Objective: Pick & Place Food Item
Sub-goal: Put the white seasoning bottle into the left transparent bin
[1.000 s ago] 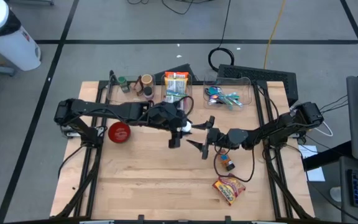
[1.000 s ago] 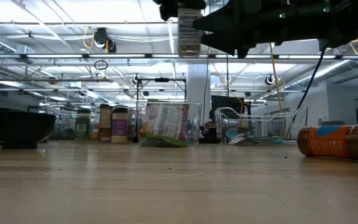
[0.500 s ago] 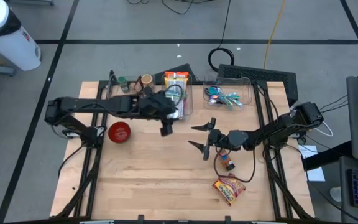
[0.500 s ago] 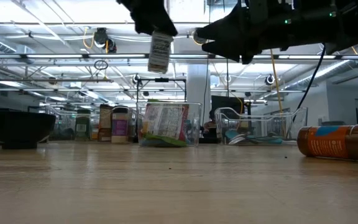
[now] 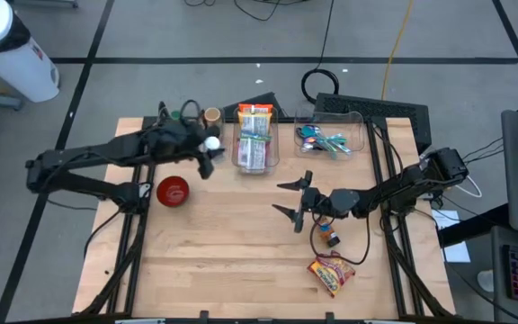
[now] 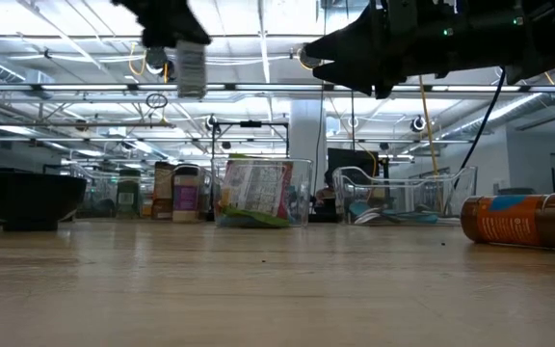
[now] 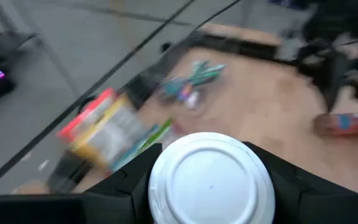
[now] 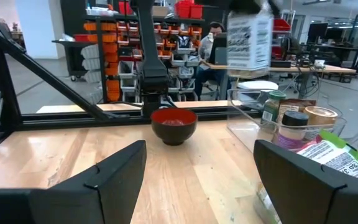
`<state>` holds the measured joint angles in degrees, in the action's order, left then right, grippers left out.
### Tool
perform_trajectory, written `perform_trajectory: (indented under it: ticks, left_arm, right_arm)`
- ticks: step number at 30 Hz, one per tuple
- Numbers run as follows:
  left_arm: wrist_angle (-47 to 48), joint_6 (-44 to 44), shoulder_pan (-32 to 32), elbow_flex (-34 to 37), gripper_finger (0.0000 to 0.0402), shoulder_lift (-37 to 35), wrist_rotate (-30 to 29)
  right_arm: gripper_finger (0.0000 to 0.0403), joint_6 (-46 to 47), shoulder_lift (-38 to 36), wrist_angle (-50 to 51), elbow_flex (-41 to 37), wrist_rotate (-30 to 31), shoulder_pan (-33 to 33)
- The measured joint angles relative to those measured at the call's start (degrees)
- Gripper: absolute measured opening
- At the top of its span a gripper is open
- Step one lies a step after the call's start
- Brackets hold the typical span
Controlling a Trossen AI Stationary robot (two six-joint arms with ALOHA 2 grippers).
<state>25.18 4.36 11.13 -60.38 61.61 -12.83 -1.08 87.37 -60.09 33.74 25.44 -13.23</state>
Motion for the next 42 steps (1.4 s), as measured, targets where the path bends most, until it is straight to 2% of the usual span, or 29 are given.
perform_trajectory:
  ticks: [8, 15, 24, 29, 38, 42]
  left_arm:
    - [-2.8, 4.9, 0.9, 11.4, 0.0202, -11.1, -7.1]
    - [-6.5, 8.2, 2.4, 21.2, 0.0202, -15.7, -14.7]
    - [-16.0, 9.3, 8.5, 27.1, 0.0202, -15.9, -18.9]
    - [-16.6, 13.4, 13.4, 29.5, 0.0202, -15.9, -23.6]
    - [-26.0, 17.6, 21.7, 36.4, 0.0202, -15.9, -23.7]
    - [-27.3, 18.0, 24.4, 37.9, 0.0202, -14.9, -23.7]
  right_arm:
    - [0.0290, -1.1, 0.0, -1.0, 0.0, 0.0, 0.1]
    - [0.0290, -1.3, 0.0, -1.7, 0.0, 0.0, 0.4]
    - [0.0290, -0.9, 0.0, -1.8, 0.0, 0.1, 1.6]
    - [0.0290, -1.0, 0.0, -1.8, 0.0, 0.0, 1.6]
    - [0.0290, -1.1, 0.0, -1.8, 0.0, 0.0, 1.6]
    - [0.0290, -1.1, 0.0, -1.8, 0.0, 0.0, 1.9]
